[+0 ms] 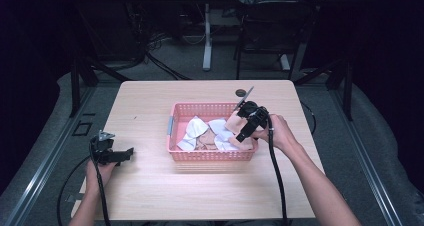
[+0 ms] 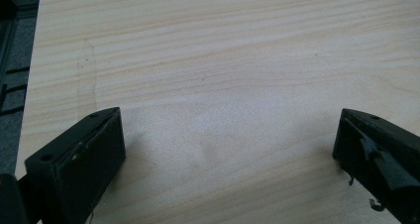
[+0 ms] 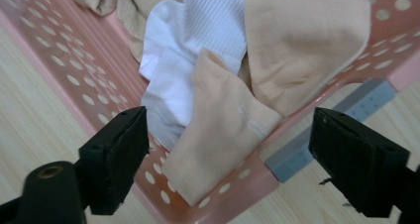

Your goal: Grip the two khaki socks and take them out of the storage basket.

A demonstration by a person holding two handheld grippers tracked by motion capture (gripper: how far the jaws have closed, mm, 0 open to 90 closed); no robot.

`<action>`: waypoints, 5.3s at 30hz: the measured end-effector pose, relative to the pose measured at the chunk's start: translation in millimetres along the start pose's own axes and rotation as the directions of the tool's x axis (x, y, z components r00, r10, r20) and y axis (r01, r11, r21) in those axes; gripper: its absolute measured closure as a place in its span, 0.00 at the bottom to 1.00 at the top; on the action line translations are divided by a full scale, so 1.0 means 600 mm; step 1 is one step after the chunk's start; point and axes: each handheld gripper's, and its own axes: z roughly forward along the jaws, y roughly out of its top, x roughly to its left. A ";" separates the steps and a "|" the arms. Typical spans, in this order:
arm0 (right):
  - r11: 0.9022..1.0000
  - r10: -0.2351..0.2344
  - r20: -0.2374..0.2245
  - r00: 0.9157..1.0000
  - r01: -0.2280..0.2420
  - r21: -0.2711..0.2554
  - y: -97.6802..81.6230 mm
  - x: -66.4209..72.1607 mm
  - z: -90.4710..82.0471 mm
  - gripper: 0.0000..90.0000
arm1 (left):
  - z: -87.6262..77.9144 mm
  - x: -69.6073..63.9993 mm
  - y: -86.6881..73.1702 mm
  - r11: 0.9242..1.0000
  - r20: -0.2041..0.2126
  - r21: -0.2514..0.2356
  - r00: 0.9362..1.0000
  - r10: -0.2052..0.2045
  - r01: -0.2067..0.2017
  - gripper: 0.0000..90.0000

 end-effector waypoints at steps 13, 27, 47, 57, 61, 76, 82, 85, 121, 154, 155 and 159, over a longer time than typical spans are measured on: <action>0.992 0.035 0.045 0.998 -0.040 0.115 0.018 0.001 0.062 0.47 | 0.000 0.000 0.000 1.000 0.002 0.000 1.000 0.002 -0.002 0.00; 0.990 0.047 0.032 0.998 -0.051 0.131 0.012 0.007 0.068 0.96 | 0.000 0.000 0.000 1.000 0.002 0.000 1.000 0.003 -0.003 0.00; 0.999 0.050 -0.001 0.999 -0.050 -0.021 0.028 0.015 -0.018 0.97 | 0.000 0.000 0.000 1.000 0.002 0.000 1.000 0.003 -0.003 0.00; 0.996 0.055 -0.012 0.998 -0.056 -0.066 0.035 0.014 -0.042 0.97 | 0.000 0.000 0.000 1.000 0.002 0.000 1.000 0.003 -0.003 0.00; 0.995 0.054 -0.019 0.998 -0.055 -0.080 0.038 0.015 -0.051 0.97 | 0.000 0.000 0.000 1.000 0.002 0.000 1.000 0.003 -0.003 0.00; 0.991 0.049 -0.010 0.999 -0.050 -0.127 0.056 0.015 -0.085 0.97 | 0.000 0.000 0.000 1.000 0.002 0.000 1.000 0.003 -0.003 0.00; 0.988 0.055 -0.010 0.998 -0.056 -0.144 0.059 0.014 -0.095 0.97 | 0.000 0.000 0.000 1.000 0.002 0.000 1.000 0.003 -0.003 0.00; 0.988 0.050 0.000 0.999 -0.049 -0.145 0.061 0.013 -0.102 0.97 | 0.000 0.000 0.000 1.000 0.002 0.000 1.000 0.003 -0.003 0.00; 0.961 0.211 0.065 0.975 -0.195 -0.194 -0.045 -0.086 -0.168 0.98 | 0.000 0.000 0.000 1.000 0.001 0.001 1.000 0.003 -0.003 0.00; 0.940 0.340 0.073 0.937 -0.337 -0.051 -0.113 -0.162 -0.026 0.75 | 0.000 0.000 0.000 1.000 -0.001 0.001 1.000 0.000 0.000 0.00; 0.942 0.334 0.070 0.940 -0.331 -0.050 -0.112 -0.162 -0.028 0.72 | 0.000 0.000 0.000 1.000 -0.001 0.001 1.000 0.000 0.000 0.00; 0.941 0.332 0.049 0.942 -0.327 -0.087 -0.108 -0.155 -0.043 0.50 | 0.000 0.000 0.000 1.000 -0.001 0.001 1.000 0.000 0.000 0.00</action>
